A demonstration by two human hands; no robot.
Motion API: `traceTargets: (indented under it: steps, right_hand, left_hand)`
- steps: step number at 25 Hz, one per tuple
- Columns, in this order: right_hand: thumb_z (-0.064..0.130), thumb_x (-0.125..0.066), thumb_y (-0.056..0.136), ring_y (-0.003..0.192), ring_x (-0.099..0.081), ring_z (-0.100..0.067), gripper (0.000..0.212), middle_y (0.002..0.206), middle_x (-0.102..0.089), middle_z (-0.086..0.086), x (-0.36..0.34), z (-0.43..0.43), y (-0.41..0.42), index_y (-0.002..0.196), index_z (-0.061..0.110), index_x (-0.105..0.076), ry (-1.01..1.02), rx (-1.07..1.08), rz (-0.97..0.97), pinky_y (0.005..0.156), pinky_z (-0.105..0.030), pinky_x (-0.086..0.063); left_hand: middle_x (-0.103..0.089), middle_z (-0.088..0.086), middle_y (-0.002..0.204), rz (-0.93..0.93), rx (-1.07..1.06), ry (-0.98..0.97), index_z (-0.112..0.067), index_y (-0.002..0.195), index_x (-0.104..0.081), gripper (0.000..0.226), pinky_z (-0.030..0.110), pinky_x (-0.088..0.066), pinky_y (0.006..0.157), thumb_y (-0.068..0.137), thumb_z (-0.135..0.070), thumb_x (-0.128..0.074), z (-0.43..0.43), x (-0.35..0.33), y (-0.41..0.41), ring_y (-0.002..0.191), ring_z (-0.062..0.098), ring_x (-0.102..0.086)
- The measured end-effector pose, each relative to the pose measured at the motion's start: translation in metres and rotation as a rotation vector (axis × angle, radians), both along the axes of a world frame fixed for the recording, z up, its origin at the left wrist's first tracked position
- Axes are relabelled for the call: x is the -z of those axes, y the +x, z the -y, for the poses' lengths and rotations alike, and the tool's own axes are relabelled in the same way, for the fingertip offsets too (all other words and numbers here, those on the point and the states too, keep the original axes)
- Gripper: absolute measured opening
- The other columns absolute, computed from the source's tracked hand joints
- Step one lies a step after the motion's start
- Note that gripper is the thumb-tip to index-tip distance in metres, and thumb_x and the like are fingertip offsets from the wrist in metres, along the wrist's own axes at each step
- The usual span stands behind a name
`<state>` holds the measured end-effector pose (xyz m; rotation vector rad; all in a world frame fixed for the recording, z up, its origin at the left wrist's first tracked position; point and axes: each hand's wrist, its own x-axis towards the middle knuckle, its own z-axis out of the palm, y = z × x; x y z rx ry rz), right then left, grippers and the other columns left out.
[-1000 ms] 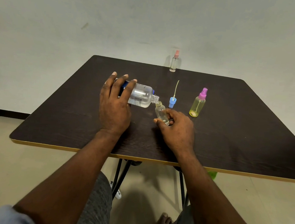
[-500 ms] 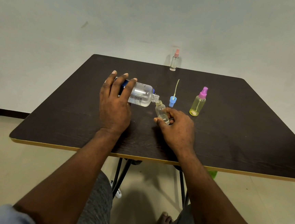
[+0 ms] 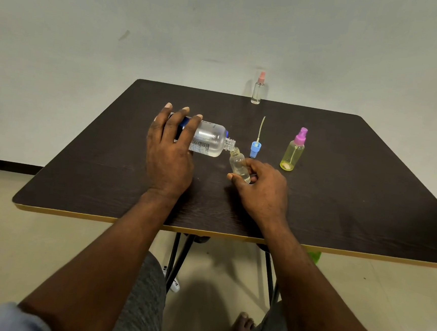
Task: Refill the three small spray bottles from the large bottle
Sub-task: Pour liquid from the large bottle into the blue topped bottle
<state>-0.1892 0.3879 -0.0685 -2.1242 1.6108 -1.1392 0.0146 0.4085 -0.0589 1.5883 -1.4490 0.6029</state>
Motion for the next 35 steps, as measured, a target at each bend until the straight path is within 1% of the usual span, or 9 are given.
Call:
traceTargets:
  steps: [8,14,23,32,35]
  right_hand:
    - [0.051,-0.079,0.084,0.095,-0.064,-0.016,0.046,0.101,-0.071,0.011,-0.0004,0.0002,-0.0004,0.126,0.032,-0.073,0.005,-0.003,-0.008,0.084,-0.043,-0.058]
    - [0.05,-0.079,0.084,0.094,-0.064,-0.015,0.043,0.1,-0.07,0.012,-0.0006,-0.0001,-0.0004,0.123,0.032,-0.073,0.003,-0.007,-0.009,0.084,-0.043,-0.058]
    - [0.048,-0.08,0.083,0.091,-0.063,-0.017,0.04,0.094,-0.068,0.011,-0.0011,-0.0011,-0.0005,0.12,0.031,-0.074,0.008,-0.011,0.012,0.081,-0.044,-0.057]
    - [0.051,-0.079,0.084,0.093,-0.063,-0.016,0.044,0.095,-0.068,0.012,-0.0011,-0.0007,-0.0008,0.123,0.032,-0.073,0.004,-0.004,-0.011,0.082,-0.042,-0.057]
    - [0.051,-0.079,0.084,0.094,-0.064,-0.015,0.043,0.098,-0.07,0.011,-0.001,-0.0005,-0.0002,0.123,0.033,-0.073,0.01,-0.005,-0.008,0.083,-0.042,-0.057]
  left_hand:
    - [-0.052,0.012,0.153,0.001,0.001,0.001,-0.014,0.144,-0.06,0.058,0.06,-0.037,0.116,0.088,-0.001,-0.069,0.0001,-0.0006,0.0002,0.151,0.038,-0.033]
    - [-0.052,0.012,0.153,0.004,0.0,-0.002,-0.014,0.144,-0.06,0.057,0.059,-0.037,0.116,0.089,0.001,-0.068,-0.0013,-0.0013,-0.0005,0.151,0.038,-0.033]
    - [-0.052,0.012,0.153,0.007,0.005,-0.009,-0.014,0.143,-0.061,0.057,0.06,-0.037,0.115,0.089,0.002,-0.069,-0.0013,-0.0009,0.0006,0.151,0.038,-0.034]
    - [-0.051,0.012,0.154,0.0,-0.002,0.008,-0.014,0.144,-0.06,0.057,0.06,-0.036,0.117,0.09,0.001,-0.07,-0.0031,-0.002,-0.0011,0.151,0.038,-0.033]
    - [-0.05,0.012,0.154,0.0,-0.001,0.016,-0.014,0.145,-0.059,0.057,0.06,-0.035,0.117,0.09,0.001,-0.07,-0.0035,-0.0027,-0.0011,0.152,0.038,-0.032]
